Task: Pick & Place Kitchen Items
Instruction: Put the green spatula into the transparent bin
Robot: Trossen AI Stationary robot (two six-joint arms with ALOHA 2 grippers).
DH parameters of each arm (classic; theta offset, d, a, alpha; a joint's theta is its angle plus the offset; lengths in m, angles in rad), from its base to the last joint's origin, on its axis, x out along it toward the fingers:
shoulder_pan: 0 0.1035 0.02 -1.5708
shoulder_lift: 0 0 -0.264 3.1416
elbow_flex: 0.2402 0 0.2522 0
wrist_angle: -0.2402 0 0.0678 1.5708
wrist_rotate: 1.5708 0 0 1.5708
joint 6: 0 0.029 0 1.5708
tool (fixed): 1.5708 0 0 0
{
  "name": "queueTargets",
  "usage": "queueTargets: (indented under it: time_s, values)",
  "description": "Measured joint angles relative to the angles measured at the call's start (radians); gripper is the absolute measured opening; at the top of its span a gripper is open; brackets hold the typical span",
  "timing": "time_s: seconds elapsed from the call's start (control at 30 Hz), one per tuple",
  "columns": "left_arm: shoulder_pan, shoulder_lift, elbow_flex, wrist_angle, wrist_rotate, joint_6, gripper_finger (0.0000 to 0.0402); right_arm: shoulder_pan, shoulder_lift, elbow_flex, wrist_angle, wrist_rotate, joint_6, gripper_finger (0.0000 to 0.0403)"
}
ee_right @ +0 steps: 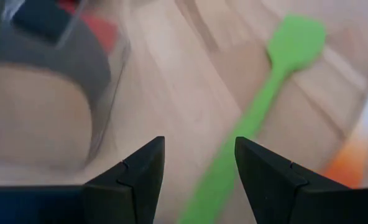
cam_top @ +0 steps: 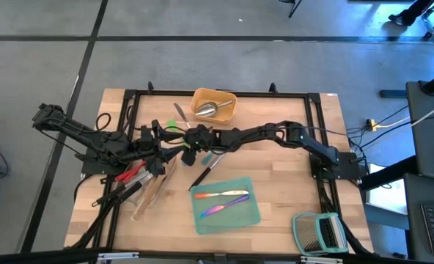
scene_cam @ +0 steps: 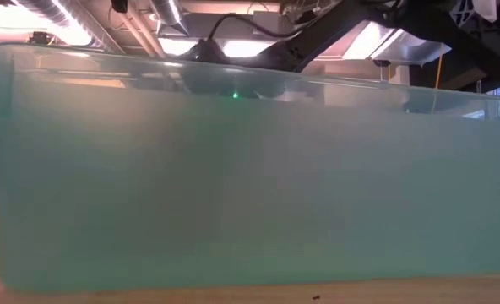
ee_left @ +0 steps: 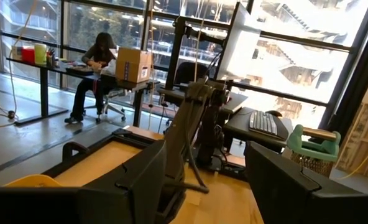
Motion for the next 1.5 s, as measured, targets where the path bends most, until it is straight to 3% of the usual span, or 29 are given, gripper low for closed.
queueTargets:
  time_s: [0.27, 0.77, 0.93, 1.2, 1.5]
  values:
    - [0.0, 0.0, 0.0, 0.001, 0.001, 0.003, 0.0212, 0.0, 0.081, 0.116, -0.131, 0.014, -0.007, 0.0199]
    - [0.0, 0.0, 0.0, 0.001, 0.005, 0.008, 0.0212, -0.004, 0.081, 0.118, -0.213, 0.083, -0.006, 0.0195]
    - [0.0, 0.0, 0.0, 0.001, 0.005, 0.008, 0.0212, -0.003, 0.081, 0.117, -0.22, 0.087, 0.024, 0.016]
    - [0.0, 0.0, 0.0, 0.001, 0.005, 0.008, 0.0212, -0.008, 0.077, 0.118, -0.273, 0.09, 0.084, 0.0051]
    - [0.0, 0.0, 0.0, -0.002, 0.005, 0.008, 0.0212, -0.008, 0.07, 0.117, -0.275, 0.104, 0.069, 0.0045]
